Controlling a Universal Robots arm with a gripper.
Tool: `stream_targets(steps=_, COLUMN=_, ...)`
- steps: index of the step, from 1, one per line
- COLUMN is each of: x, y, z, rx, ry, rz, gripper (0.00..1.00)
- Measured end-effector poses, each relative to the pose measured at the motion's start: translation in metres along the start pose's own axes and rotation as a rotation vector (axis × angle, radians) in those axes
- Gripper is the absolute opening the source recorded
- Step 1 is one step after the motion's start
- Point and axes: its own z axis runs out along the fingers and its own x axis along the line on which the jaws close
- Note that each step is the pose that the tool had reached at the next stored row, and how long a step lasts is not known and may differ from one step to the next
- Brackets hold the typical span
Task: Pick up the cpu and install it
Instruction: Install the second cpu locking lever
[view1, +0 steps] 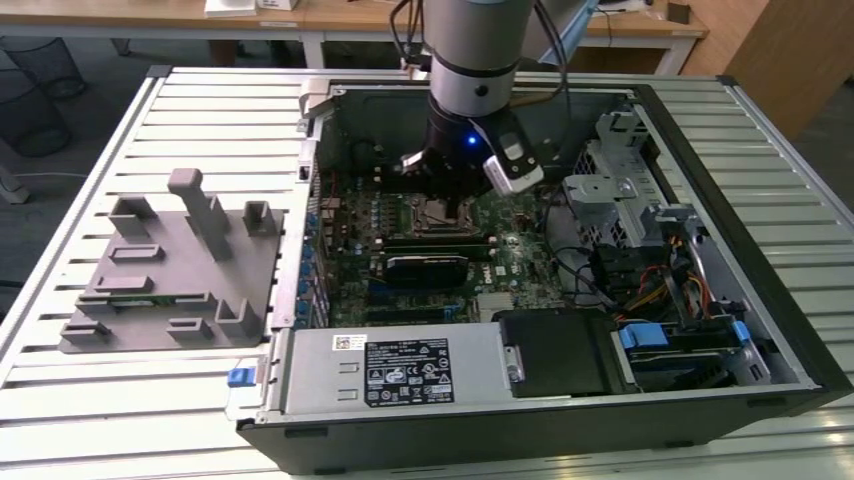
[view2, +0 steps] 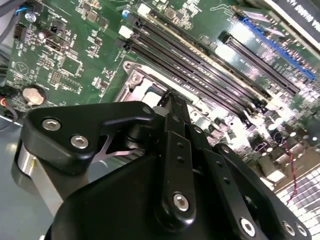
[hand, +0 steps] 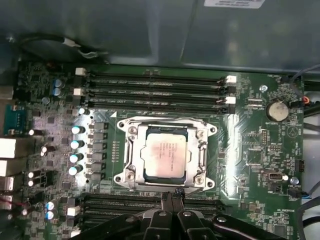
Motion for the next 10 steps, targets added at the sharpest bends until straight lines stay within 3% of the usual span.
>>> stream_targets(steps=10, x=0.0094, y=-0.0023, z=0.0016, rx=0.0, ry=0.0006, rz=-0.011, gripper=0.11)
